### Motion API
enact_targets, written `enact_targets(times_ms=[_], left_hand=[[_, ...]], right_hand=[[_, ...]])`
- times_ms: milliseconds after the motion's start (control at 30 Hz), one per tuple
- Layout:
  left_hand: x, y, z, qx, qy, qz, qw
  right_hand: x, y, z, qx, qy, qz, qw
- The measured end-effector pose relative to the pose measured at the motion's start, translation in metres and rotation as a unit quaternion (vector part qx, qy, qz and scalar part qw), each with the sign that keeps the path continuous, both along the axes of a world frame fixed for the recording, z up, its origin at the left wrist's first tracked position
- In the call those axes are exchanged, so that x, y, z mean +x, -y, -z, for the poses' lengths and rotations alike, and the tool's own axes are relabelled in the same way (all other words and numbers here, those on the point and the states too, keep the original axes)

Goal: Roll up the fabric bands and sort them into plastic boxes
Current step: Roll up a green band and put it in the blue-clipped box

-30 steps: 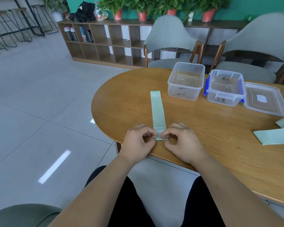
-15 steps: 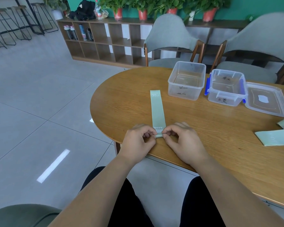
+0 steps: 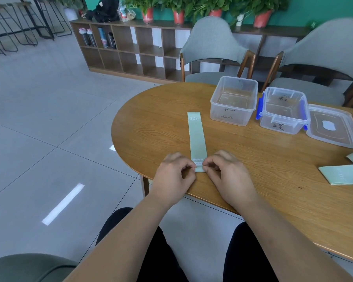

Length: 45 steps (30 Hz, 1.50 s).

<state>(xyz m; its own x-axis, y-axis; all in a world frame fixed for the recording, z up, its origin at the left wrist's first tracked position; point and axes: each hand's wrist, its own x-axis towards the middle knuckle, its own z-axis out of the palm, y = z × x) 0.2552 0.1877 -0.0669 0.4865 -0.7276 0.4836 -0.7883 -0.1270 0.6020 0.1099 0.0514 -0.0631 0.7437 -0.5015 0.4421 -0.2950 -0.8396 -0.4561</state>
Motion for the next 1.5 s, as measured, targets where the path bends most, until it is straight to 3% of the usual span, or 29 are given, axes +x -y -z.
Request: enact_targets(times_ms=[433,600,1500], left_hand=[[0.003,0.001,0.001,-0.012,-0.009,0.019,1.0],[0.005,-0.003,-0.001,0.004,-0.001,0.044,0.999],[0.0,0.009,-0.002,0.004,0.027,-0.023,0.999]], right_hand=[[-0.001,-0.005,0.001,-0.085,-0.025,0.024,0.996],[0.002,-0.004,0.003,-0.081,-0.036,0.03,0.996],[0.006,-0.005,0.002,-0.085,-0.032,0.06,0.994]])
